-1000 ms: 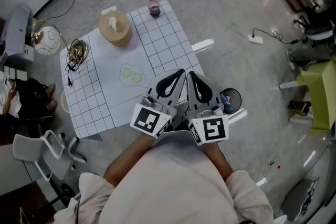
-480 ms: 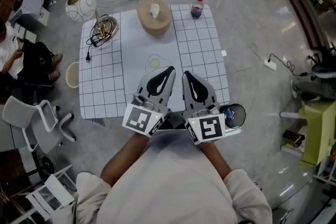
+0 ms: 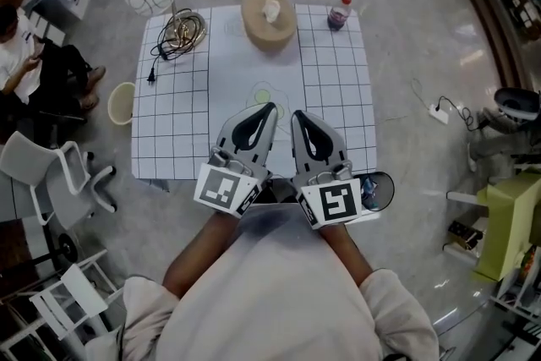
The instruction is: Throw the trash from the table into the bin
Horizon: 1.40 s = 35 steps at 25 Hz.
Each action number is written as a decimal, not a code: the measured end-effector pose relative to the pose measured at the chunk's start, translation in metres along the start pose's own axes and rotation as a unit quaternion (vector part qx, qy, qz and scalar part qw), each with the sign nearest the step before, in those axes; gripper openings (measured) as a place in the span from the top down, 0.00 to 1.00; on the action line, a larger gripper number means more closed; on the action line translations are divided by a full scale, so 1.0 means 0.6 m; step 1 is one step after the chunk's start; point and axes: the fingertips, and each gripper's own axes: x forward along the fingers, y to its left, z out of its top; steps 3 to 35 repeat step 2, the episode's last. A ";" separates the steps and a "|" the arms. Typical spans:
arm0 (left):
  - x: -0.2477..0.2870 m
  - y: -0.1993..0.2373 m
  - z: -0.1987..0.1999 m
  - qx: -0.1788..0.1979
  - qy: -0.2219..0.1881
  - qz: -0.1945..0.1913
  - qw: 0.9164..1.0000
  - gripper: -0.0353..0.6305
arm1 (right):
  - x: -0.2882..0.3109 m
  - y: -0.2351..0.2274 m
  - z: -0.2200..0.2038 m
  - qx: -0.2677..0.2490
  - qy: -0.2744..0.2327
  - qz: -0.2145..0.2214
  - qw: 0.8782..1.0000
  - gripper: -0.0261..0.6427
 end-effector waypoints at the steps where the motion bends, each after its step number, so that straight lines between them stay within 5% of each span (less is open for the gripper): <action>1: -0.001 0.005 0.001 -0.005 -0.002 0.002 1.000 0.94 | 0.002 0.001 -0.001 0.001 0.000 0.000 1.000 0.93; 35: -0.002 0.009 0.002 -0.010 -0.004 0.003 1.000 0.94 | 0.004 0.001 -0.002 0.003 0.000 0.000 1.000 0.93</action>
